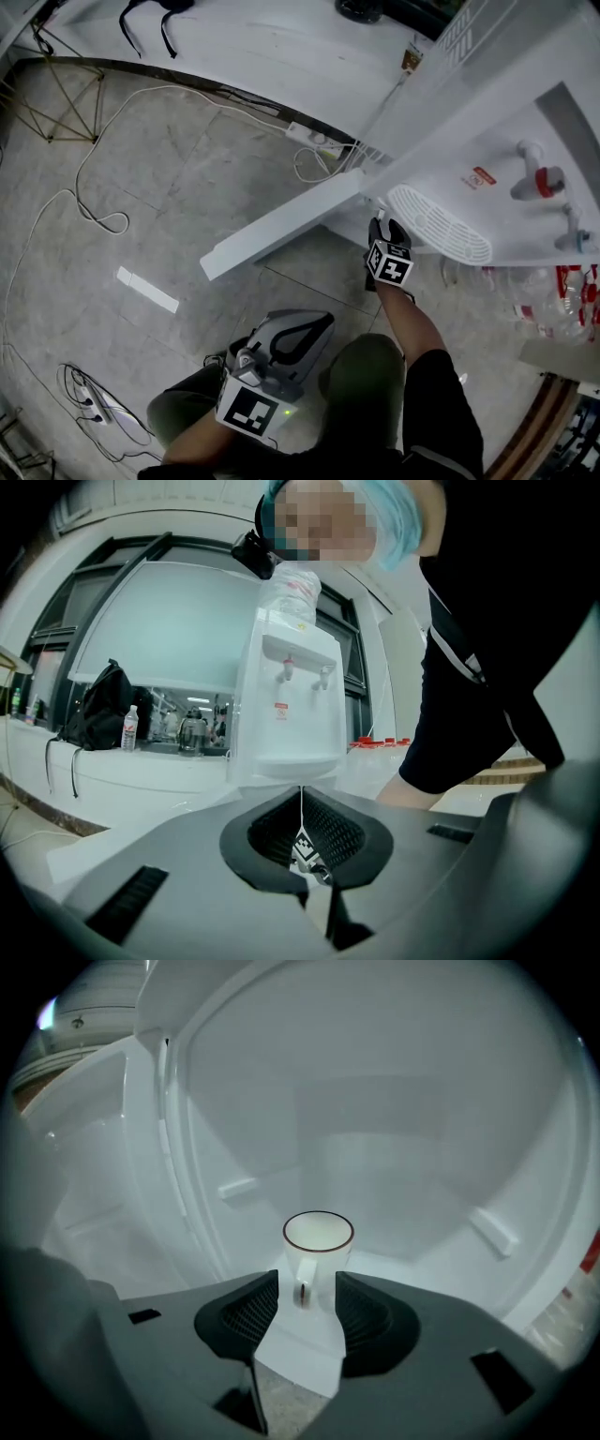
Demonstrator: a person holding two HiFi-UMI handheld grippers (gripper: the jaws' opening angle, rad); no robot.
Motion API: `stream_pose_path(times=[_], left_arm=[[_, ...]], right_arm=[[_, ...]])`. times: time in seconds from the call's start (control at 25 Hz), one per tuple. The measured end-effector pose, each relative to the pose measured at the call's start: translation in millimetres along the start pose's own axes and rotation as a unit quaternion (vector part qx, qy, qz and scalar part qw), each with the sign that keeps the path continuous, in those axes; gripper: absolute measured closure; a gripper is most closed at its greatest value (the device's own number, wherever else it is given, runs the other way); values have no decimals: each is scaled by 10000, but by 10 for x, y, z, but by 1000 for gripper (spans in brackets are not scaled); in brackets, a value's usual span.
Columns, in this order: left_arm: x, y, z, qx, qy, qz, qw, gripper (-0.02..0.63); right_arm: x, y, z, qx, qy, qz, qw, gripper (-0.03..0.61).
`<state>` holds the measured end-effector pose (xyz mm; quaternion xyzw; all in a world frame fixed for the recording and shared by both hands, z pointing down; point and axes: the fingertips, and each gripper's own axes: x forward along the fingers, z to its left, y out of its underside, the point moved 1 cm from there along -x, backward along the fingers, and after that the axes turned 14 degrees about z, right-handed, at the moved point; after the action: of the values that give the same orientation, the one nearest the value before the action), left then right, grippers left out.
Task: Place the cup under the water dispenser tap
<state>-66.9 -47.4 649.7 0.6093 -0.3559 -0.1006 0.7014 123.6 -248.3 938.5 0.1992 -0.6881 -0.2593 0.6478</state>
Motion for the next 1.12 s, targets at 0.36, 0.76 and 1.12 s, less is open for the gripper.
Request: stream_pose_path(times=[0.36, 0.76, 1.12], left_arm=[[126, -26, 169, -291, -153, -137, 9994, 594], [198, -69, 317, -275, -316, -119, 9991, 592], [269, -91, 348, -216, -298, -93, 9993, 594]], right_arm=[[285, 5, -20, -35, 364, 366, 9987, 403], [337, 9, -62, 28, 246, 443, 9987, 492], [216, -98, -22, 84, -497, 328, 9982, 500]])
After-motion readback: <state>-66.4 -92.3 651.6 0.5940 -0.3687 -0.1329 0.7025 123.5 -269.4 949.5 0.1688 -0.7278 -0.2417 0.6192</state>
